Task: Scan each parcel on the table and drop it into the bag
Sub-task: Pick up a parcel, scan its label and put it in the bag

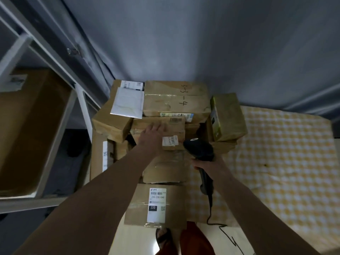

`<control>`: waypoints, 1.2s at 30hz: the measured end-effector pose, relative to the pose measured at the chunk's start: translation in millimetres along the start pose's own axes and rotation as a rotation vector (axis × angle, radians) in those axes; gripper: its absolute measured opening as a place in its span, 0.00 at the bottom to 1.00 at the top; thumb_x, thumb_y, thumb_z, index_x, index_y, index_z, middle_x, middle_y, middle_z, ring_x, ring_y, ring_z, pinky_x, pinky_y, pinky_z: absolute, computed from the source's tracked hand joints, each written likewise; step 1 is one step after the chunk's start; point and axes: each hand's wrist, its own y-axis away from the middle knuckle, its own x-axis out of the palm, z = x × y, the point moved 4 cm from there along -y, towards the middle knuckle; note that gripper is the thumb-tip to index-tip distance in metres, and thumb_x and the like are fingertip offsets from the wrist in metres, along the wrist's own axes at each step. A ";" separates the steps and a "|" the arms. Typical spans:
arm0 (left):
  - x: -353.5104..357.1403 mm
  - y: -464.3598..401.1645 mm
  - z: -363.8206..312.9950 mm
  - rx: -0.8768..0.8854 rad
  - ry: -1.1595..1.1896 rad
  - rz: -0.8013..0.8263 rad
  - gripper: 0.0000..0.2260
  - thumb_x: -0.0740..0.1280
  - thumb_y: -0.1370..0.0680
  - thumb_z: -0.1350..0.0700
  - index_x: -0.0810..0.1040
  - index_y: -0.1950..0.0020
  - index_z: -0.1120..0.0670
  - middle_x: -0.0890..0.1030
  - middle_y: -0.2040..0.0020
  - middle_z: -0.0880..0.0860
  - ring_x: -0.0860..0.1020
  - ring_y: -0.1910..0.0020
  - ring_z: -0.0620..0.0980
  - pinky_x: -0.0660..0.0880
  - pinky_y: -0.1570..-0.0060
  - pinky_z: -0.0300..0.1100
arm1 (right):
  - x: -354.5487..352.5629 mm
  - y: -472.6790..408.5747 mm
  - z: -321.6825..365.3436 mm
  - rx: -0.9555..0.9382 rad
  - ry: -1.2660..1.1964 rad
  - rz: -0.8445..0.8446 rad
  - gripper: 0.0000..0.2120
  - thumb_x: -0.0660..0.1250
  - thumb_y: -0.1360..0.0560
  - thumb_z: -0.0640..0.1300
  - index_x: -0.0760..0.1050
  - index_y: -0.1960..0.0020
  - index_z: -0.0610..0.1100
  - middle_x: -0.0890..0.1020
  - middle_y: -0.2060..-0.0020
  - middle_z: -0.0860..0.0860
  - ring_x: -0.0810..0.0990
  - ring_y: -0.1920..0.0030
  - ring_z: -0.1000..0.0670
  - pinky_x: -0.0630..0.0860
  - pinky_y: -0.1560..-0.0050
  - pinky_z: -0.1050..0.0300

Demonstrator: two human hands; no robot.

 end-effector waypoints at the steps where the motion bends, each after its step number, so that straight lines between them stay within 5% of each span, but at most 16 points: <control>1: 2.3 -3.3 -0.8 -0.006 -0.001 -0.020 0.44 0.72 0.26 0.48 0.47 0.20 0.53 0.54 0.21 0.54 0.54 0.23 0.57 0.57 0.25 0.54 | -1.8 -2.5 -1.8 0.007 -0.014 -0.001 0.09 0.75 0.32 0.34 0.79 0.55 0.42 0.80 0.63 0.47 0.79 0.60 0.47 0.76 0.55 0.53; 8: 3.7 -6.7 -4.9 -0.076 -0.193 -0.171 0.39 0.72 0.28 0.53 0.53 0.22 0.49 0.66 0.35 0.56 0.67 0.37 0.55 0.67 0.36 0.50 | -8.3 -15.7 -12.6 0.092 -0.031 -0.018 0.06 0.75 0.32 0.35 0.79 0.59 0.42 0.80 0.65 0.46 0.78 0.61 0.46 0.74 0.56 0.52; 12: 8.0 -3.8 -10.7 -0.034 -0.183 -0.296 0.27 0.71 0.28 0.54 0.66 0.31 0.51 0.68 0.33 0.55 0.66 0.33 0.56 0.61 0.29 0.55 | -10.5 -14.1 -14.2 0.085 -0.051 -0.021 0.07 0.75 0.32 0.35 0.79 0.58 0.42 0.80 0.65 0.46 0.78 0.61 0.46 0.74 0.55 0.52; 15: 15.5 0.5 -7.4 -0.041 0.073 -0.264 0.27 0.73 0.29 0.53 0.67 0.33 0.50 0.73 0.35 0.51 0.69 0.33 0.53 0.59 0.28 0.53 | -14.4 -10.2 -14.9 0.084 -0.053 -0.048 0.06 0.75 0.32 0.36 0.79 0.58 0.42 0.80 0.64 0.45 0.79 0.60 0.45 0.75 0.55 0.51; 19: 8.6 22.7 1.9 -0.133 0.627 -0.279 0.35 0.80 0.36 0.52 0.68 0.33 0.51 0.75 0.39 0.50 0.73 0.38 0.51 0.72 0.39 0.47 | -19.6 3.5 -10.7 0.076 -0.142 -0.078 0.07 0.75 0.32 0.36 0.79 0.55 0.39 0.80 0.64 0.44 0.79 0.60 0.45 0.76 0.51 0.49; 25: -10.3 68.5 16.6 -0.287 1.497 -0.031 0.28 0.78 0.33 0.62 0.72 0.36 0.53 0.80 0.44 0.53 0.79 0.48 0.52 0.78 0.48 0.48 | -15.8 43.4 8.6 -0.052 -0.127 -0.050 0.06 0.74 0.31 0.38 0.79 0.58 0.38 0.78 0.70 0.45 0.76 0.66 0.46 0.74 0.60 0.52; 30: -20.2 99.4 30.0 -0.218 1.718 0.130 0.25 0.74 0.29 0.62 0.71 0.34 0.52 0.82 0.42 0.56 0.79 0.44 0.57 0.80 0.58 0.58 | 0.0 84.1 21.4 -0.204 -0.007 0.026 0.06 0.74 0.30 0.41 0.79 0.62 0.39 0.78 0.73 0.48 0.75 0.69 0.48 0.72 0.61 0.54; 36: -35.5 140.2 54.7 -0.137 1.726 0.127 0.27 0.76 0.33 0.61 0.73 0.36 0.50 0.79 0.38 0.56 0.74 0.36 0.60 0.72 0.44 0.71 | 29.1 137.4 43.2 -0.371 0.124 0.086 0.10 0.73 0.29 0.43 0.79 0.60 0.35 0.80 0.69 0.44 0.77 0.68 0.48 0.73 0.60 0.55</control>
